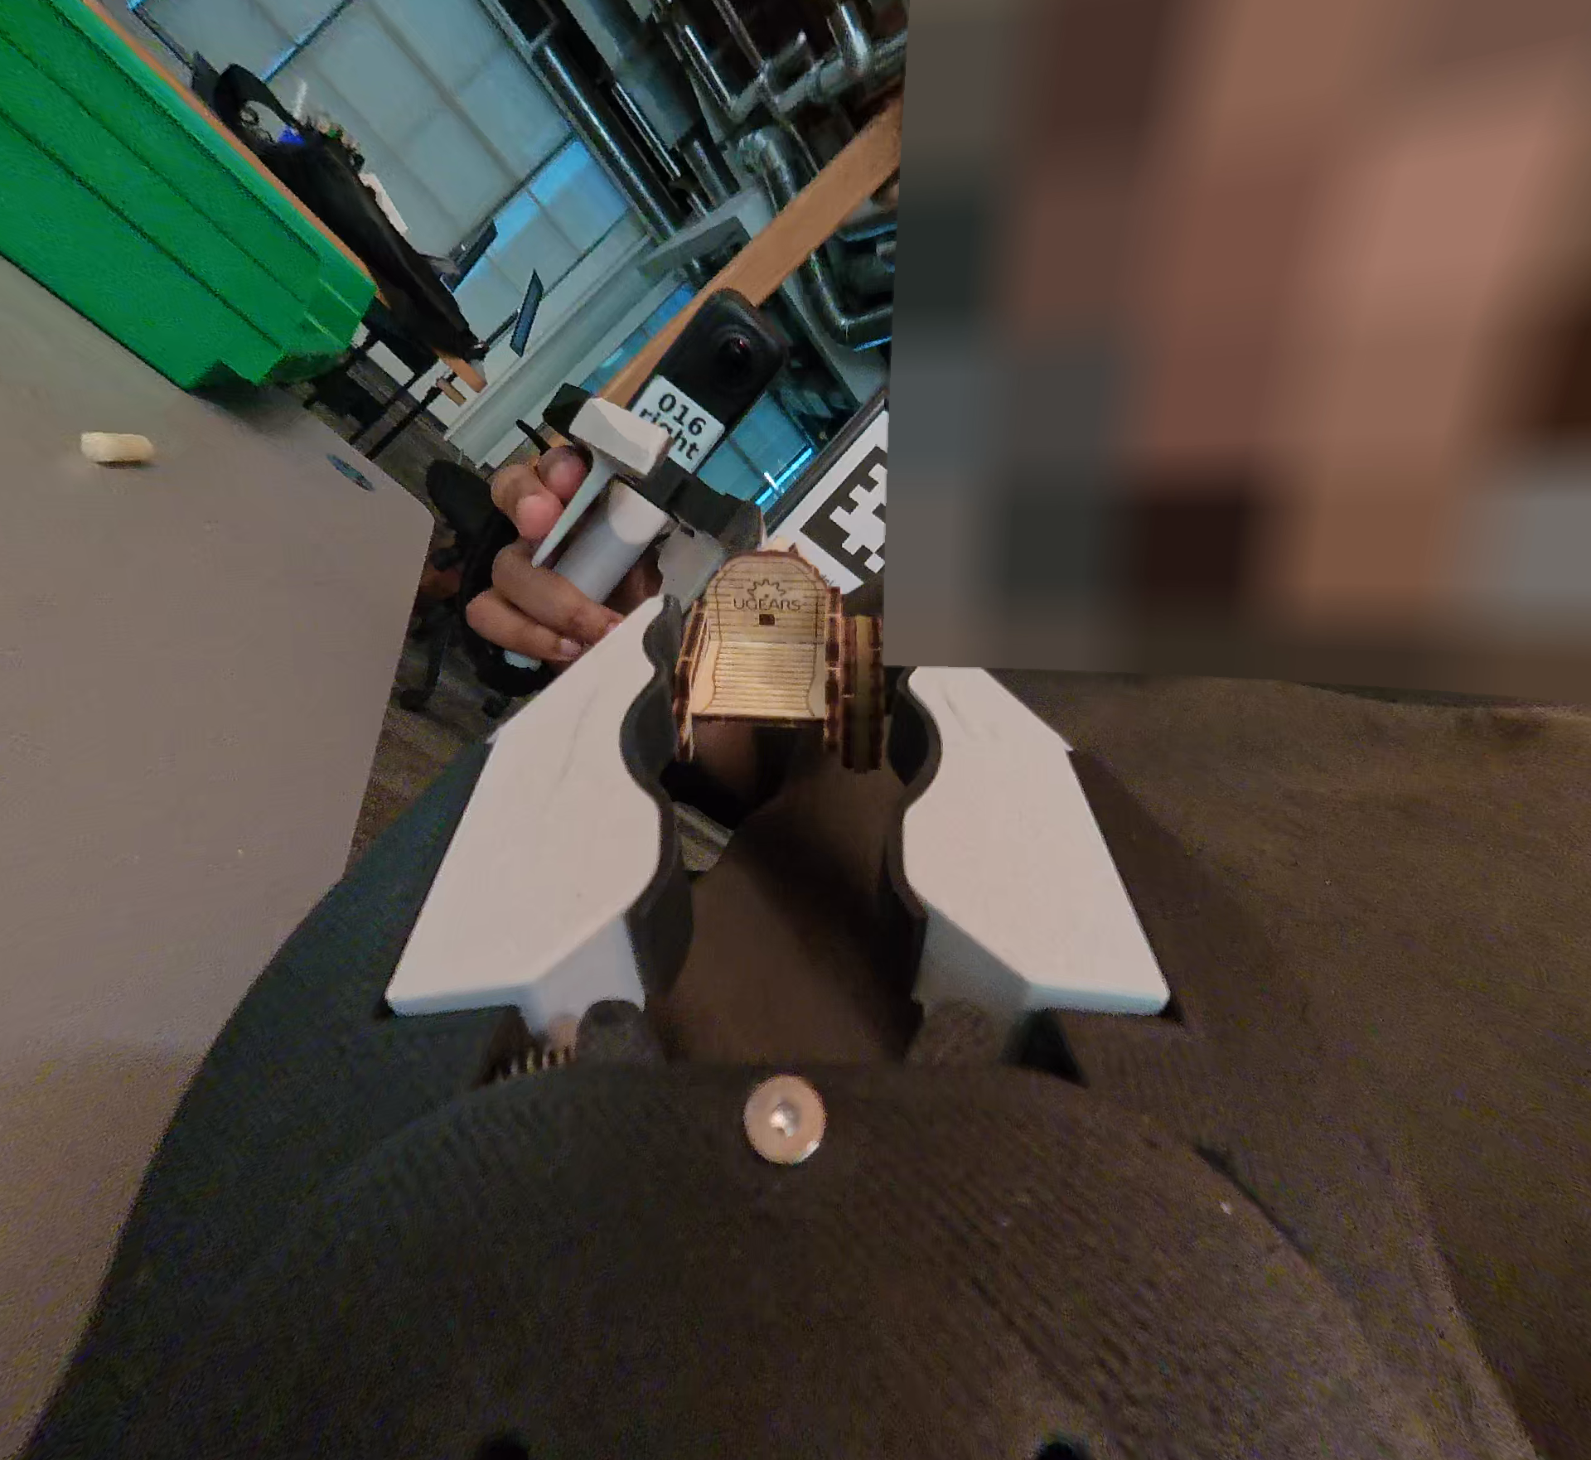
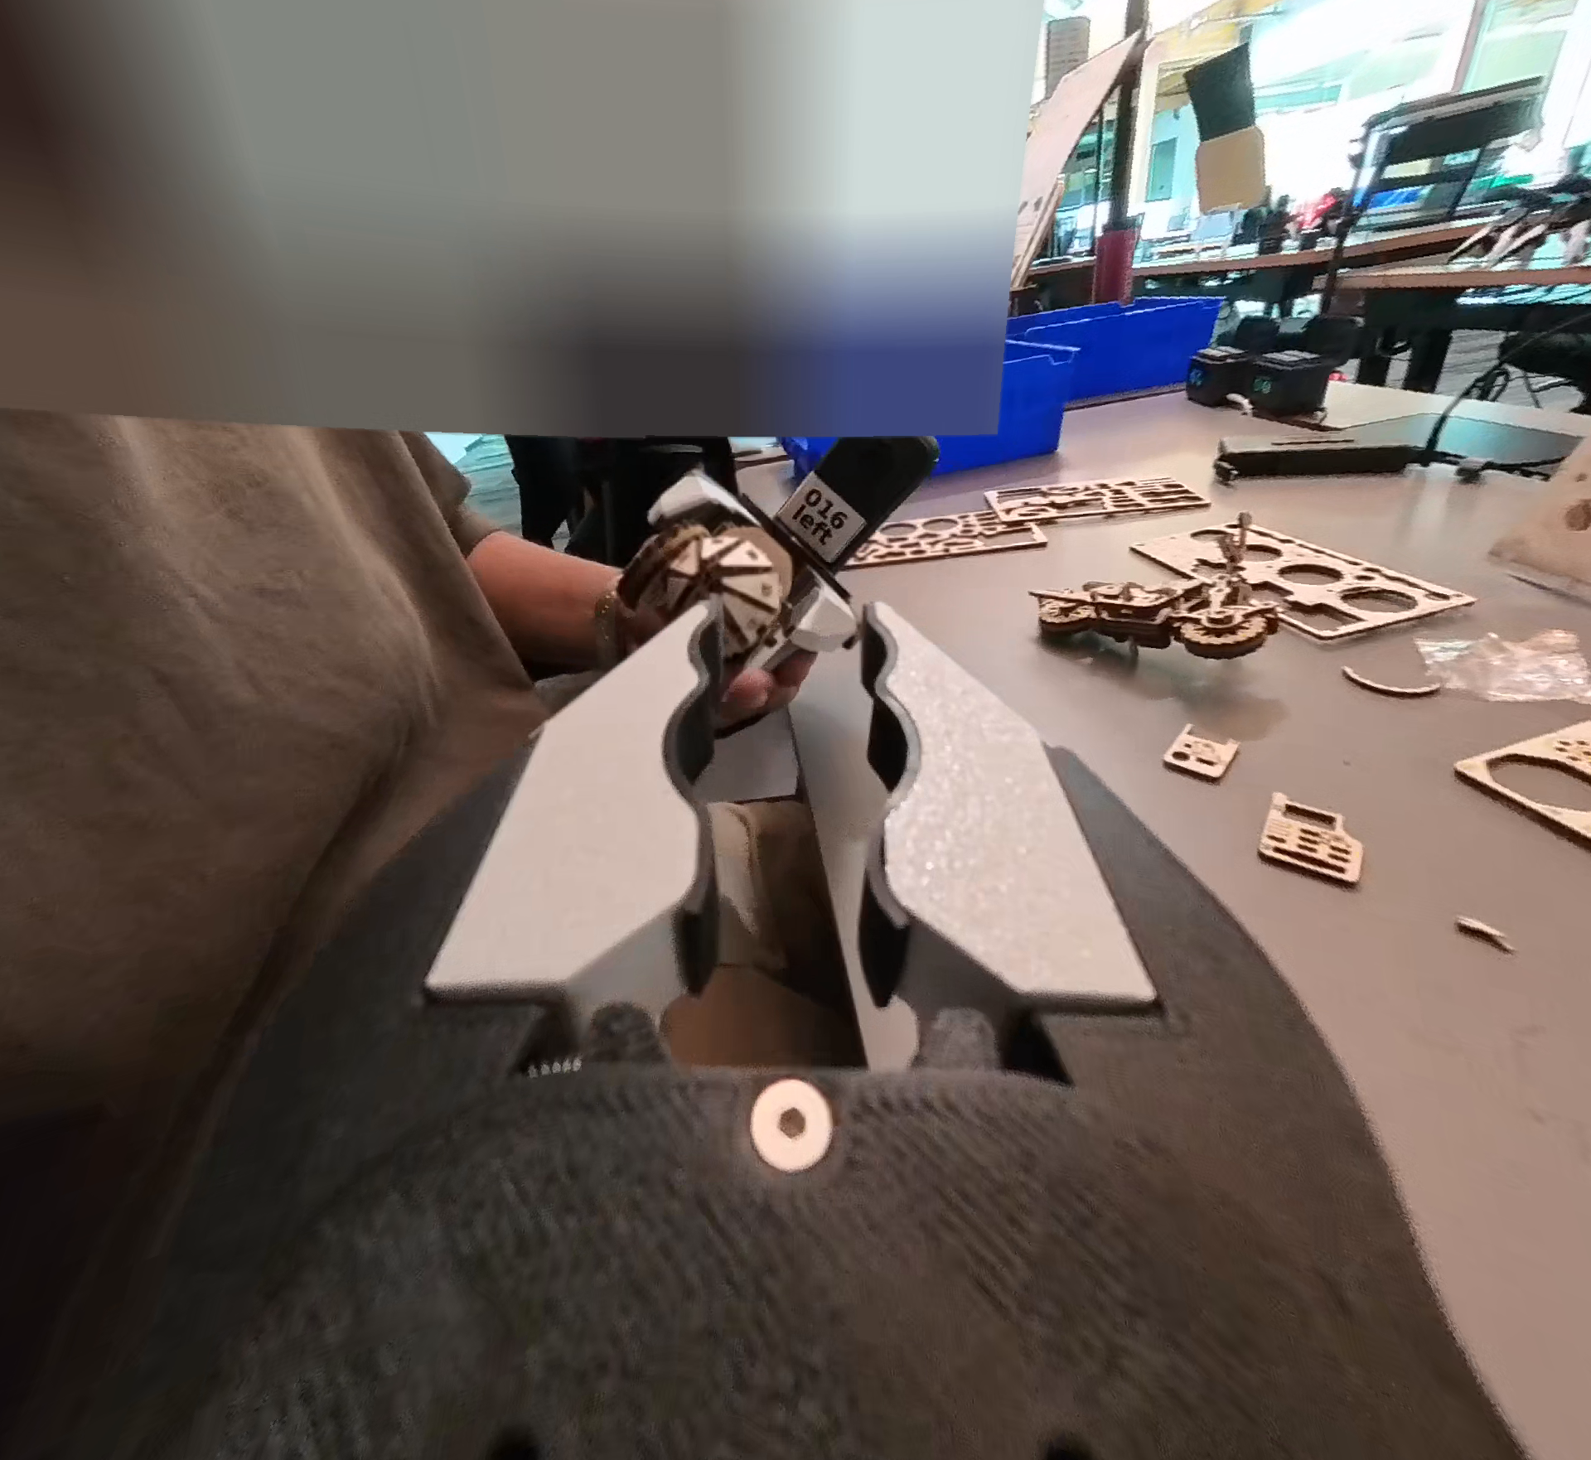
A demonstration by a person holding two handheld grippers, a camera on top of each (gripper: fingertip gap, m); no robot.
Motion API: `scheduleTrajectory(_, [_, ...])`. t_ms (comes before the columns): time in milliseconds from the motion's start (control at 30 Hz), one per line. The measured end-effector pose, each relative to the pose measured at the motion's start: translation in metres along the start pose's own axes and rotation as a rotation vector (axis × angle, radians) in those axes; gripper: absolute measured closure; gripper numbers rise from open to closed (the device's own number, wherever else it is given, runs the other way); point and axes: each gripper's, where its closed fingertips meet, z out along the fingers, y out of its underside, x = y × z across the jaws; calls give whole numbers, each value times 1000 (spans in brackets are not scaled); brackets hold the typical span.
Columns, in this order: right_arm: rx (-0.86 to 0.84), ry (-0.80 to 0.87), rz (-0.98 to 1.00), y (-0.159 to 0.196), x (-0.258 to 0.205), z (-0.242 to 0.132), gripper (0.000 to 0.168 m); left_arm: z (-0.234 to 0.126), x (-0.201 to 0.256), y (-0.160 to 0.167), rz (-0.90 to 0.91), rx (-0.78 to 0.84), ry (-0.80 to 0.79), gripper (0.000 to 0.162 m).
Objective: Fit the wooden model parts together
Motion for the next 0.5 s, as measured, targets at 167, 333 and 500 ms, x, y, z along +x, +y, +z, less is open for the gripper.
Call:
scheduleTrajectory(167, [-40, -51, 5, 5, -10, 3, 139, 4, -3, 5, -25, -21, 1, 119])
scheduleTrajectory(333, [-55, -70, 35, 7, -12, 4, 139, 4, -3, 9, -22, -49, -4, 119])
scheduleTrajectory(500, [-82, -112, 125, 14, -13, 6, 138, 2, -3, 13, -9, -85, -10, 119])
